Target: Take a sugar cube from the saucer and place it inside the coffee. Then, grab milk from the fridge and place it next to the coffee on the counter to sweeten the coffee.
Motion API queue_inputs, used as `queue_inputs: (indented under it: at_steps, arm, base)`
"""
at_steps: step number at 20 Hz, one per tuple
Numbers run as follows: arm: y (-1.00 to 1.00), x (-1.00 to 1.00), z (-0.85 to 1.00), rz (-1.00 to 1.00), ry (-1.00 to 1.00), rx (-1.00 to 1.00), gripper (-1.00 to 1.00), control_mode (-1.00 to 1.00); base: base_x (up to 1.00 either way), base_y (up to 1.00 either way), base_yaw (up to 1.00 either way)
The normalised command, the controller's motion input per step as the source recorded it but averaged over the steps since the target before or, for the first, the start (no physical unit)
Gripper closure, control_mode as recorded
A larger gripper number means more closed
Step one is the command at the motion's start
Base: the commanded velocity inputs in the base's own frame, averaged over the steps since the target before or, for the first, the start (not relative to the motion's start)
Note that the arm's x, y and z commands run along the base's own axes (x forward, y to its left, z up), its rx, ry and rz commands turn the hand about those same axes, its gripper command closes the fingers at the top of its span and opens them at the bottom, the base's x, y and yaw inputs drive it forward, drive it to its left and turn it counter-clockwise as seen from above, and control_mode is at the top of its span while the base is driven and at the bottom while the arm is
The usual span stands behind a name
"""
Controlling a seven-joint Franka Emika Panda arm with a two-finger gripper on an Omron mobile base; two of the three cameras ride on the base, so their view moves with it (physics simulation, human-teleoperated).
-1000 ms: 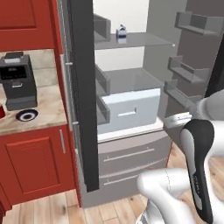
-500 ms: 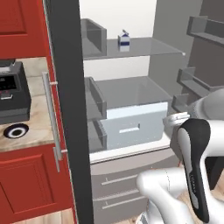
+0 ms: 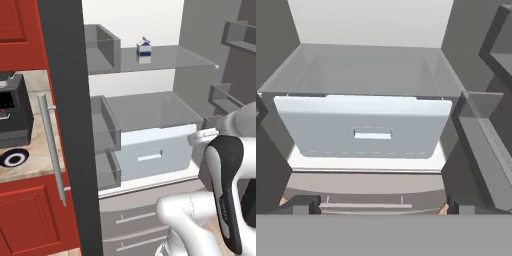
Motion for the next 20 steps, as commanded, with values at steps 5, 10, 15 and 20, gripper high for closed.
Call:
queue_inputs:
  at_steps: [5,10,15,20]
  arm:
    - [0.22,0.43,0.79,-0.03,0.05,0.0,-1.0,-1.0]
    - [0.09,0.44,1.0,-0.04,0.07,0.0,-1.0,-1.0]
    - [0.16,0.39,1.0,-0.02,0.0,0.0,-1.0,-1.0]
    - [0.26,0.45,0.66,-0.05,0.0,0.0,-1.0,-1.0]
  base:
    - [0.0,0.0,0.0]
    - [0.0,0.0,0.0]
    - [0.0,0.0,0.0]
    - [0.0,0.0,0.0]
